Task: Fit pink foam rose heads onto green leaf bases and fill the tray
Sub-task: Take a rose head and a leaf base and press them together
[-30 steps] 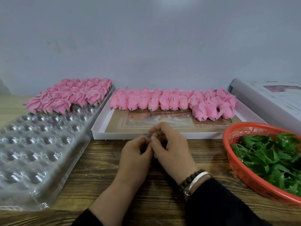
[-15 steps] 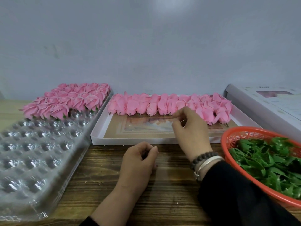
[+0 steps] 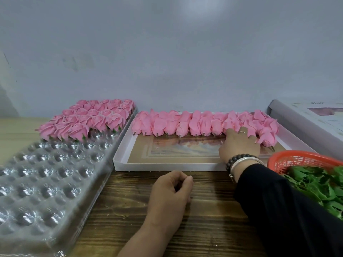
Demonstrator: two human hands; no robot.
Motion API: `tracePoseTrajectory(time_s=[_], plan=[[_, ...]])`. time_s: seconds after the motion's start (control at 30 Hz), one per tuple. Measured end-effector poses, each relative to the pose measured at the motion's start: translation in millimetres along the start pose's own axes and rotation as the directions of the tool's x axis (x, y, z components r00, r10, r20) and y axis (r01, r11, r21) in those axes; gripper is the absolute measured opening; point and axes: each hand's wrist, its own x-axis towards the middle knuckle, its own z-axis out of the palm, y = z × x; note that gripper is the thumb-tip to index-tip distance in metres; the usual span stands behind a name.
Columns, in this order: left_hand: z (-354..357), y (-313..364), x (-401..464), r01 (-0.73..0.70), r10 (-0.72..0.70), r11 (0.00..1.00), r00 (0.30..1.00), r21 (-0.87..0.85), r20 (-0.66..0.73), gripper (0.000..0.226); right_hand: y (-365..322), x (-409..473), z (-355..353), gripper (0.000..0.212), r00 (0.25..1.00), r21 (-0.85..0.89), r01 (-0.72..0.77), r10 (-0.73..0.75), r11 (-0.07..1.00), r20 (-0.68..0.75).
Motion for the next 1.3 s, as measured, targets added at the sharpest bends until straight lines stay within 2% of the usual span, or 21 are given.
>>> tracePoseTrajectory(time_s=[0.3,0.47,0.57,0.63,0.7,0.8,0.87,0.9,0.97,1.03,1.13,1.3], plan=[[-0.4,1.8,-1.5,0.02,-0.021,0.999,1.0,0.029,0.013,0.027,-0.7,10.0,3.3,0.039,0.985,-0.012,-0.023,0.024,1.0,0.171],[-2.0,3.7,-2.6,0.014,-0.014,0.999,1.0,0.031,0.019,0.026,-0.5,12.5,6.5,0.038,0.991,0.02,-0.029,0.026,0.999,0.135],[-2.9,3.2,-2.5,-0.011,0.01,1.0,1.0,0.027,0.023,0.026,-0.4,7.8,5.0,0.033,0.998,0.151,-0.037,0.029,0.988,0.058],[-2.4,2.9,-1.8,-0.018,0.018,1.0,1.0,-0.012,0.014,0.026,-1.8,1.4,1.2,0.031,1.0,0.331,0.022,-0.024,0.943,0.0],[-2.2,4.5,-1.6,-0.012,0.015,0.996,0.999,-0.083,0.029,0.027,-6.4,-14.4,-6.3,0.028,0.994,0.59,0.111,-0.079,0.8,-0.08],[-3.2,7.8,-1.1,0.028,-0.003,0.977,0.993,-0.212,0.118,0.035,-15.0,-58.2,-24.0,0.021,0.982,0.889,0.182,-0.131,0.421,-0.139],[-1.5,7.9,0.0,0.104,-0.024,0.923,0.976,-0.37,0.216,0.053,-15.7,-86.8,-28.4,0.025,0.977,0.978,0.098,-0.204,0.182,-0.06],[0.3,8.4,-0.3,0.153,-0.029,0.875,0.963,-0.459,0.268,0.058,-15.1,-99.2,-29.0,0.027,0.97,0.998,0.002,-0.243,0.068,0.015],[2.8,13.8,-3.8,0.261,-0.045,0.741,0.939,-0.618,0.342,0.061,-11.9,-118.7,-28.7,0.028,0.934,0.979,-0.185,-0.326,-0.09,0.147],[3.4,15.5,-5.1,0.336,-0.056,0.636,0.918,-0.695,0.392,0.069,-8.0,-129.8,-27.3,0.026,0.918,0.963,-0.231,-0.358,-0.139,0.169],[0.6,12.0,-3.4,0.33,-0.048,0.6,0.924,-0.729,0.379,0.081,-6.8,-137.2,-24.8,0.024,0.917,0.945,-0.246,-0.369,-0.216,0.154],[-4.9,9.8,-0.7,0.289,-0.02,0.592,0.938,-0.752,0.345,0.058,-13.6,-141.7,-18.9,0.024,0.903,0.933,-0.255,-0.409,-0.253,0.136]])
